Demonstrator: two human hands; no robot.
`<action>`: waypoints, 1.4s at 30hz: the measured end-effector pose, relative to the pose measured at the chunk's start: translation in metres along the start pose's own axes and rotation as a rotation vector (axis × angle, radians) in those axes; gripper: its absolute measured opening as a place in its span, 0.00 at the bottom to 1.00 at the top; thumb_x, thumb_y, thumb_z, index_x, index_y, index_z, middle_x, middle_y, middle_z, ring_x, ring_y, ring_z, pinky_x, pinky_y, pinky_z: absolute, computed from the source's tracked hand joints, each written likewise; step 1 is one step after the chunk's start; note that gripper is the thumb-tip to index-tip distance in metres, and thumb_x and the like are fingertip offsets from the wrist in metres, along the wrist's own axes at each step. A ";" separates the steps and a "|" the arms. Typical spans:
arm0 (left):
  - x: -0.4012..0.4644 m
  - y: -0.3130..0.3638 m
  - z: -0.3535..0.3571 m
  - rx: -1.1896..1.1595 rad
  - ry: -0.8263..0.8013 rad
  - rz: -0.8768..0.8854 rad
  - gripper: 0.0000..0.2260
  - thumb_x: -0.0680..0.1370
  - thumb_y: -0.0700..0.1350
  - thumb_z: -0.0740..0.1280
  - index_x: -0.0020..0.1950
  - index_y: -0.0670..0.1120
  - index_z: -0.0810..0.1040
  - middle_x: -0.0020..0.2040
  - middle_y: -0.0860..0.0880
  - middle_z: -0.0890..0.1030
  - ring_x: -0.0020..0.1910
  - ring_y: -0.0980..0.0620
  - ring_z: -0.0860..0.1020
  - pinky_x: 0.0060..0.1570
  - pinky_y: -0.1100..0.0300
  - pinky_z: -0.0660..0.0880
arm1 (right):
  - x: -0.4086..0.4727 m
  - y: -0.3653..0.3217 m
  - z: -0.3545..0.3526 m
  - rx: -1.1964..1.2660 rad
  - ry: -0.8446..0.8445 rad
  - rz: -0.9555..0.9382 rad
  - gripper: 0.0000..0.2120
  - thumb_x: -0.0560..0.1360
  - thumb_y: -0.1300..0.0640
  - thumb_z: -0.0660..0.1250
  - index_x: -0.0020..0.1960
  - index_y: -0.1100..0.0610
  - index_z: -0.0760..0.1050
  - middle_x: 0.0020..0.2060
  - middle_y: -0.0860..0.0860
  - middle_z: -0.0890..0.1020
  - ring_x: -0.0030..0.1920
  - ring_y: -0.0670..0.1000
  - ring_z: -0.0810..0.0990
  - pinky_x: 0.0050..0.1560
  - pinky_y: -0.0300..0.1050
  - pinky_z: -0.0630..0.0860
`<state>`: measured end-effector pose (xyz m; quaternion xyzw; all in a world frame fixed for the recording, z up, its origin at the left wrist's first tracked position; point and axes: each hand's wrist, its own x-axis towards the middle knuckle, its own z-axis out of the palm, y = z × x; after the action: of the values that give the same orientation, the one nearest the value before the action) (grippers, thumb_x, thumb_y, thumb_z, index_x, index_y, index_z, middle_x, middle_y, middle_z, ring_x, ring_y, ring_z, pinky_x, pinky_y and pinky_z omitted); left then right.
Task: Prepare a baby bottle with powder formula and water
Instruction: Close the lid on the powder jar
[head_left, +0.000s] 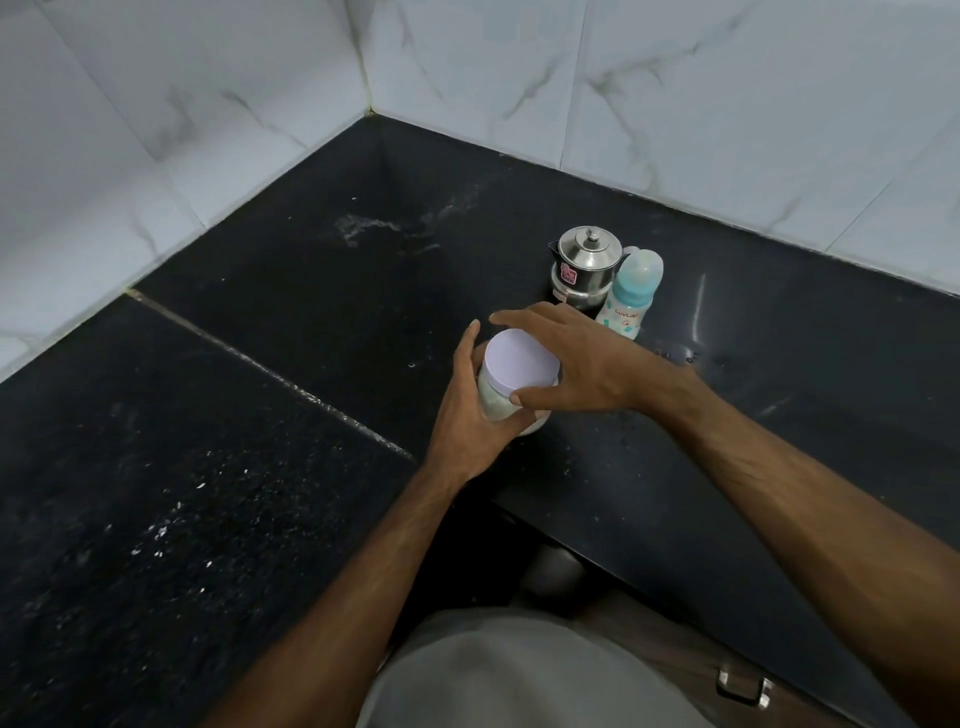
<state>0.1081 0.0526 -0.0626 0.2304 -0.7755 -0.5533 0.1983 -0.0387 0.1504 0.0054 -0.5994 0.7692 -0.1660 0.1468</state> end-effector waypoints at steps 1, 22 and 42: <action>0.000 -0.002 0.000 0.002 -0.002 0.000 0.49 0.67 0.40 0.79 0.77 0.51 0.50 0.62 0.67 0.65 0.58 0.81 0.64 0.54 0.83 0.63 | 0.000 0.000 0.000 -0.001 0.004 0.000 0.40 0.70 0.41 0.72 0.76 0.46 0.56 0.69 0.48 0.69 0.66 0.50 0.69 0.65 0.49 0.70; 0.002 -0.005 -0.001 0.011 -0.025 -0.030 0.49 0.66 0.44 0.79 0.78 0.52 0.51 0.66 0.60 0.66 0.62 0.66 0.68 0.54 0.77 0.67 | -0.002 -0.003 0.003 -0.116 0.043 0.049 0.43 0.67 0.29 0.66 0.76 0.46 0.59 0.68 0.49 0.69 0.66 0.51 0.69 0.65 0.52 0.71; 0.003 -0.008 -0.003 0.050 -0.009 -0.017 0.46 0.68 0.47 0.78 0.77 0.53 0.52 0.66 0.62 0.64 0.61 0.75 0.65 0.53 0.81 0.65 | -0.011 0.009 0.021 0.291 0.049 0.022 0.43 0.68 0.46 0.72 0.76 0.41 0.52 0.71 0.47 0.65 0.70 0.48 0.65 0.69 0.52 0.68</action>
<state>0.1087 0.0465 -0.0696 0.2395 -0.7878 -0.5366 0.1843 -0.0350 0.1618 -0.0170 -0.5591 0.7467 -0.2887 0.2154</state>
